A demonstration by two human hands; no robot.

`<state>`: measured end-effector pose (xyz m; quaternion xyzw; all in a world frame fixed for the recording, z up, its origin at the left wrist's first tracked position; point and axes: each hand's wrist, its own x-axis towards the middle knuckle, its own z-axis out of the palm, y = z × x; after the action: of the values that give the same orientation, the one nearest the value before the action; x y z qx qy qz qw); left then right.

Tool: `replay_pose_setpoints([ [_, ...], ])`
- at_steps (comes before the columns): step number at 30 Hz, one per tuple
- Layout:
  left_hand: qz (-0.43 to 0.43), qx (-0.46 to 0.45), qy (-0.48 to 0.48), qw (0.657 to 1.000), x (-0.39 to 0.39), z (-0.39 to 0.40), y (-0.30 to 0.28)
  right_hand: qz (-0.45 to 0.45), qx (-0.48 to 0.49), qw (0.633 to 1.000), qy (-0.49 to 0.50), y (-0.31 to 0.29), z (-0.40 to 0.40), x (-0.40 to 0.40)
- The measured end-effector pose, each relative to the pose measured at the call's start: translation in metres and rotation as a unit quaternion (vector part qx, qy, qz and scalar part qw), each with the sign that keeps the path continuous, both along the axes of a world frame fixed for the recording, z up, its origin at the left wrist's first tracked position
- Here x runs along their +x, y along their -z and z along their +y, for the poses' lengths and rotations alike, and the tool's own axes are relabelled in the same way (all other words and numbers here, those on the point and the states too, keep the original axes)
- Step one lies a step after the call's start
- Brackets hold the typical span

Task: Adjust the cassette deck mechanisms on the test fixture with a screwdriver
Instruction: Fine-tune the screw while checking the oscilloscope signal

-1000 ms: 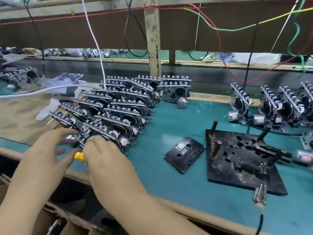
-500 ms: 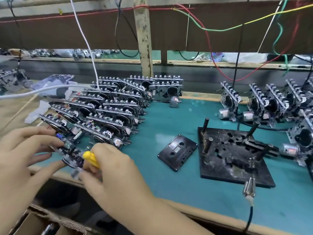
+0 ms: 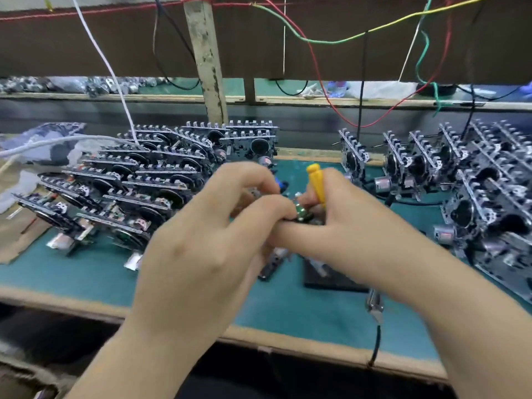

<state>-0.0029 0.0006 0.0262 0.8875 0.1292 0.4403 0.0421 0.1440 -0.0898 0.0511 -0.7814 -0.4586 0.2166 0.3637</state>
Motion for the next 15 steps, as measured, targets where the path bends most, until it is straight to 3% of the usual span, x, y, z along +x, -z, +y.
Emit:
replay_pose_setpoints([
  [3, -0.03, 0.041, -0.006, 0.999, 0.031, -0.013, 0.003, -0.023, -0.018, 0.999, 0.023, -0.007, -0.014, 0.029],
  [7, -0.033, -0.015, 0.053, 0.998, 0.058, -0.015, 0.004, -0.022, -0.016, 0.999, 0.045, -0.008, -0.023, 0.065],
  [11, 0.075, -0.126, 0.038, 0.988, 0.062, 0.013, 0.01, -0.159, -0.07, 0.984, 0.042, 0.001, -0.022, 0.101],
  [15, 0.24, -0.275, 0.067, 0.929, 0.079, 0.048, 0.021, -0.241, -0.127, 0.961, -0.051, 0.021, -0.013, 0.121],
])
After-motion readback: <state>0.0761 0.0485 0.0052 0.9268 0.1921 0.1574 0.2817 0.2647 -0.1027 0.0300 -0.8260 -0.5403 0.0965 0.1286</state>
